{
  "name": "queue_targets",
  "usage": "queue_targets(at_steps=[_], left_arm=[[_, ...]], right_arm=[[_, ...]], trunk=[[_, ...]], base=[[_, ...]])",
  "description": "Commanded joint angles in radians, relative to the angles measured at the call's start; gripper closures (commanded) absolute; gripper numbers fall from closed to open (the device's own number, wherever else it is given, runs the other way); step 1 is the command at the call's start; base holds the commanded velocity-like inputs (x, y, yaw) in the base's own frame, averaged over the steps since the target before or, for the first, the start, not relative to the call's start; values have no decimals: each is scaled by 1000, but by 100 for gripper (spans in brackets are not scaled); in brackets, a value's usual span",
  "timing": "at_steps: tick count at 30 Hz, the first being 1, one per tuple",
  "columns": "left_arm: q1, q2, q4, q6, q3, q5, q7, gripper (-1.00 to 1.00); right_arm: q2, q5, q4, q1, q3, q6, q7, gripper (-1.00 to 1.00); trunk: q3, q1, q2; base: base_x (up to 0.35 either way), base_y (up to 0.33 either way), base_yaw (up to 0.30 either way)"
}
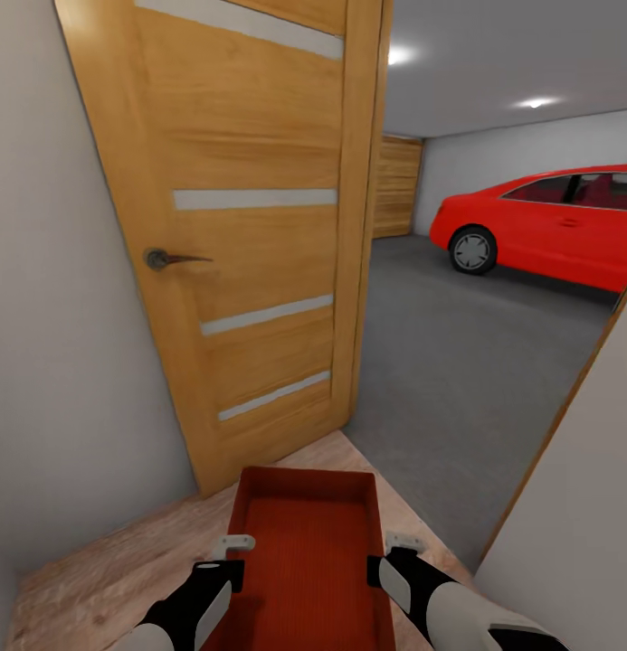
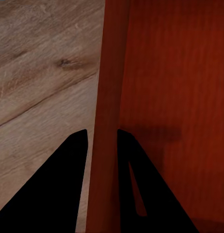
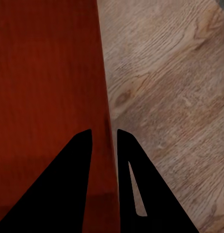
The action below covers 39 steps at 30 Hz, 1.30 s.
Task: Move the two storage containers from the living room to the garage. In the garage, place one container on the floor and stack the other container on top of it (either order is fine).
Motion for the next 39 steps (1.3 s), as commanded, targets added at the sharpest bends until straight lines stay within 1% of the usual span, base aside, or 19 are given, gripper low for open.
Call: queue_targets(at_steps=[1,7,13,18,27,35,39], left_arm=[[0,1,0,48,-13,45,8,100],[0,1,0,48,-13,45,8,100],[0,1,0,48,-13,45,8,100],[0,1,0,48,-13,45,8,100],[0,1,0,47,-13,45,8,100],[0,1,1,47,-13,45,8,100],[0,1,1,46,-13,45,8,100]], right_arm=[[1,-7,-6,-1,4,2,28,100],[1,-7,-5,-1,4,2,28,100],[2,-7,-5,-1,4,2,28,100],[2,-7,-6,-1,4,2,28,100],[1,-7,-5,-1,4,2,28,100],[2,-7,-4,-1,4,2,28,100],[2,-7,-4,-1,5,2,28,100]], trunk=[[-1,0,0],[1,0,0],[1,0,0],[3,0,0],[8,0,0],[12,0,0],[13,0,0]], base=[[311,156,-276],[112,78,-255],[13,269,-39],[131,217,-198],[29,20,-271],[275,0,-271],[117,0,-79]])
